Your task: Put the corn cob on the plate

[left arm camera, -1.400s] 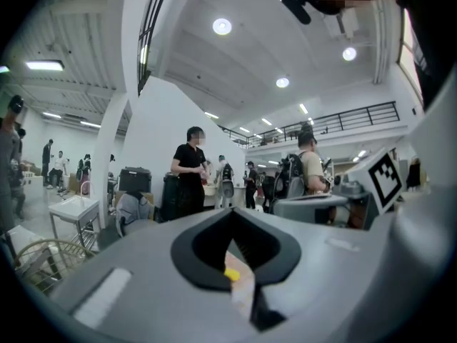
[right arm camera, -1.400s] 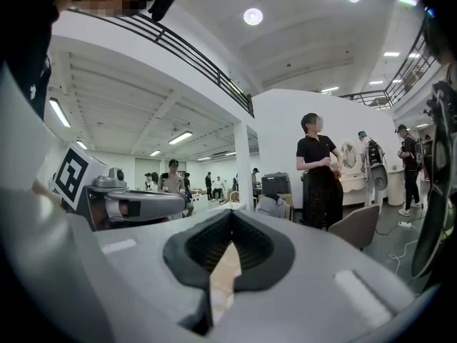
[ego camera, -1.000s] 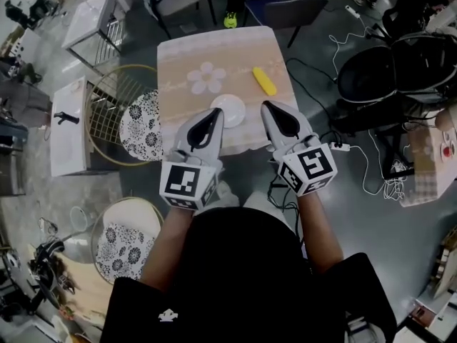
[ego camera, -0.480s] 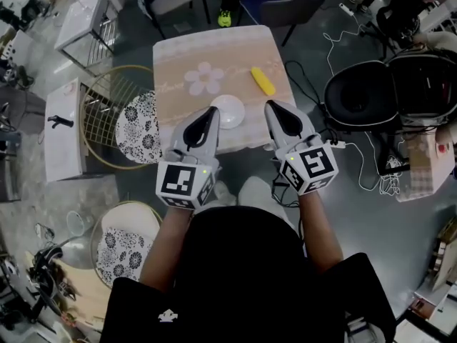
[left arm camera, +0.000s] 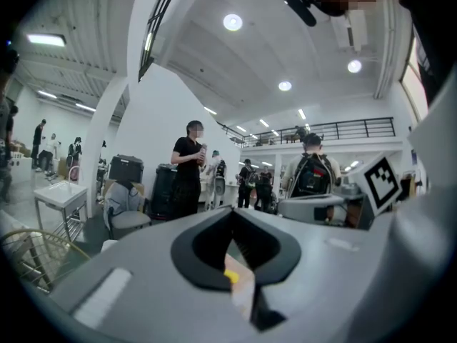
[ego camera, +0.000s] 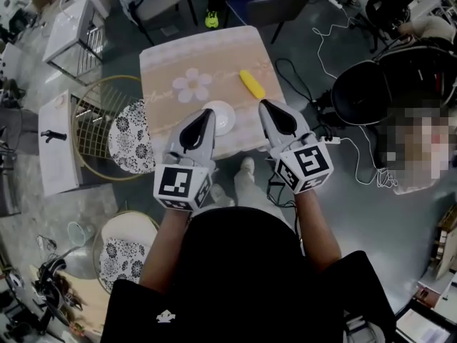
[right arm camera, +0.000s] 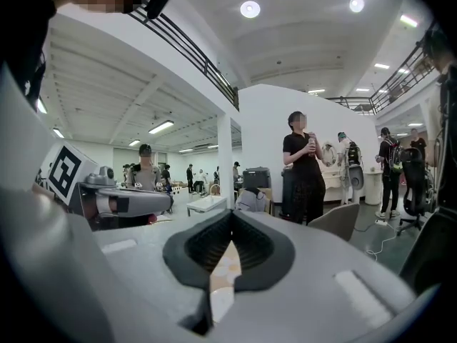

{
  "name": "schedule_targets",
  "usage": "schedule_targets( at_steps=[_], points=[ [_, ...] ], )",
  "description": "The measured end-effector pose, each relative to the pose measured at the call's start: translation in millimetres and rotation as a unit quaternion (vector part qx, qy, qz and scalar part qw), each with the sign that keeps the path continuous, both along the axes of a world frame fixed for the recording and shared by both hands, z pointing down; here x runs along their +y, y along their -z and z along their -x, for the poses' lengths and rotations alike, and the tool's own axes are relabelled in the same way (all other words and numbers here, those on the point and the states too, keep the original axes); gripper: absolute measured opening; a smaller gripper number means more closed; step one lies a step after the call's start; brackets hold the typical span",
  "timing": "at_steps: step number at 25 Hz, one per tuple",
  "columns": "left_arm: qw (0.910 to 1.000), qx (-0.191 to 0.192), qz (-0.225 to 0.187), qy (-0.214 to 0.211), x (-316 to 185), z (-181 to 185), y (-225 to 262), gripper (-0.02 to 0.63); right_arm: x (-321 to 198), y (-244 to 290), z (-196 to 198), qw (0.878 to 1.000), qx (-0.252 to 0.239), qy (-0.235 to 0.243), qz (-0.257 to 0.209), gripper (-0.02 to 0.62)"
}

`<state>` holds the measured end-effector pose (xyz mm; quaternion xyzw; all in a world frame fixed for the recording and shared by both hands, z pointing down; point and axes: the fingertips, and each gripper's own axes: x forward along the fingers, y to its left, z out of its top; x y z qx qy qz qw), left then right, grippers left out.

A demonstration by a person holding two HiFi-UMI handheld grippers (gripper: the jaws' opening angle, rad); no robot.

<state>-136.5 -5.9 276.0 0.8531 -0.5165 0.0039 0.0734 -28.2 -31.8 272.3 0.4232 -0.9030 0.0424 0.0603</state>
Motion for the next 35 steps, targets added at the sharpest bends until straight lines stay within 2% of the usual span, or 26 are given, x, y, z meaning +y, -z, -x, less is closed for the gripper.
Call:
schedule_targets(
  at_steps=[16,22,35],
  points=[
    [0.9995,-0.015,0.002,0.027,-64.9,-8.9,2.4,0.009,-73.8,4.9,-15.3,1.000,-0.015,0.018,-0.001,0.002],
    [0.9993,-0.013,0.009,0.034,-91.5,-20.3,-0.2,0.009,-101.5,-2.6,-29.1,0.999,-0.019,0.025,0.007,0.003],
    [0.9979,-0.033,0.030,0.046,-124.1,-51.3,-14.4,0.009,-140.7,-23.3,-61.8,0.998,-0.033,0.035,0.030,0.003]
  ],
)
